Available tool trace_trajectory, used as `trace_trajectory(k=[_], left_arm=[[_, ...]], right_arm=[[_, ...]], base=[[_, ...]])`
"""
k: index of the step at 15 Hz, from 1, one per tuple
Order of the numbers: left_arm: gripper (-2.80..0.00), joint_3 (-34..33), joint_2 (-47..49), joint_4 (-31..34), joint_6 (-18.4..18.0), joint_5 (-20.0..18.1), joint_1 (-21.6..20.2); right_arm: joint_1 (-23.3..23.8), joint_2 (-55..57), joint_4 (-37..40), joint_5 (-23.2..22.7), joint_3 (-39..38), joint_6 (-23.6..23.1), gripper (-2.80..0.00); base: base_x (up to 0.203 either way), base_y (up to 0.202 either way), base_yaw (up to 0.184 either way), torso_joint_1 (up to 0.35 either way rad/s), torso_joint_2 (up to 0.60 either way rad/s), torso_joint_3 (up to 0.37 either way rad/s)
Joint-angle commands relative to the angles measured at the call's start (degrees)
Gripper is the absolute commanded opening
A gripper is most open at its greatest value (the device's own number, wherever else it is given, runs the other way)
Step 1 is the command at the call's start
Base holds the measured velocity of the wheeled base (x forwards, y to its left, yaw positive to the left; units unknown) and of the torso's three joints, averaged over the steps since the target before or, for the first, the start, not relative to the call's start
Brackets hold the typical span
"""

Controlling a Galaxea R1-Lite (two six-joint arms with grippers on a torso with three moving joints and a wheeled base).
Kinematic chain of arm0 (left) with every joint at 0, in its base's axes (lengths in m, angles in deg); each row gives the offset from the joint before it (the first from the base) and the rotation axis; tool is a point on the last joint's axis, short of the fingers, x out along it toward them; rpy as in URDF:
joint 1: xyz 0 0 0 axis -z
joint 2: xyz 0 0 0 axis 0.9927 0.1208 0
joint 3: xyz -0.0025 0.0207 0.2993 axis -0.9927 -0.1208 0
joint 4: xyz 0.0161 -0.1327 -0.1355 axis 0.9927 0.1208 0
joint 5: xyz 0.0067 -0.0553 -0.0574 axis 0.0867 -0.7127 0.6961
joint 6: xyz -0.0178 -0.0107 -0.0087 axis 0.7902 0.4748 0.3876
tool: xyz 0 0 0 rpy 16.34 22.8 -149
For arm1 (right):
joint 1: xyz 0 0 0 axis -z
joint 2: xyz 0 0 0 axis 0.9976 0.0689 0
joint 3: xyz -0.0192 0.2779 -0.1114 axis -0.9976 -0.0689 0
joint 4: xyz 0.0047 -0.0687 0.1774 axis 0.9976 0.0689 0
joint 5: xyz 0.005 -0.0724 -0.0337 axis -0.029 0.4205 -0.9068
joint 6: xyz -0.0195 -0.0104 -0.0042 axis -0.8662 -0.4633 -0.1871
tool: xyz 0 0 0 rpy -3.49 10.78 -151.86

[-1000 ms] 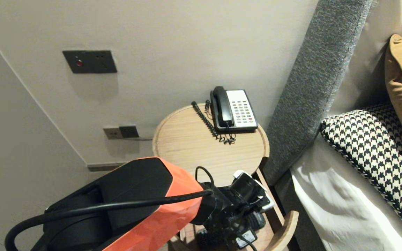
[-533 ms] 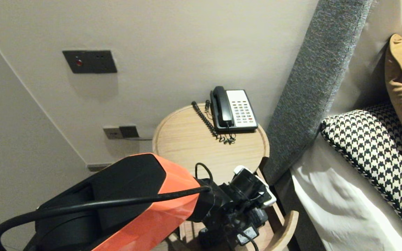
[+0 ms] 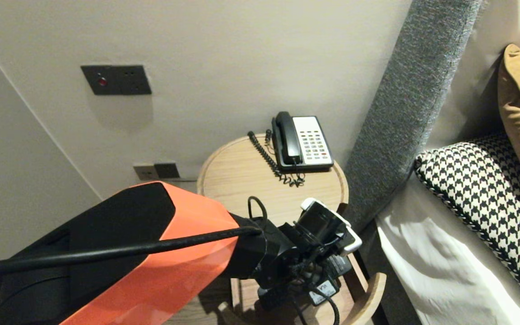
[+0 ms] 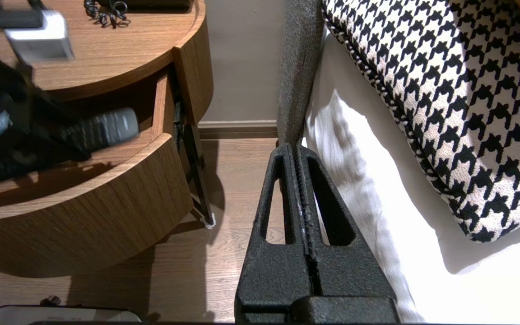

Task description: Take the remote control out of the drawer one by one and place them on the table

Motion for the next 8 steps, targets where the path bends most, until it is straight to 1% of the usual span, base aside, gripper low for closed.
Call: trace_trajectory(k=[1,8], left_arm=[[-2.8,-0.2,-2.1,0.1,-0.1,0.2,0.0],[-2.8,0.9,-7.6,4.6,-0.2,2.9,0.0]], right_arm=[[0.0,0.0,-0.1,-0.1,-2.3,0.0,-2.8],[0.0,0.0,0.0,-0.1,-2.3,0.0,-2.8]], base=[[0.0,0.0,0.0,0.0,0.0,0.0],[0.0,0.0,0.0,0.0,0.0,0.0]])
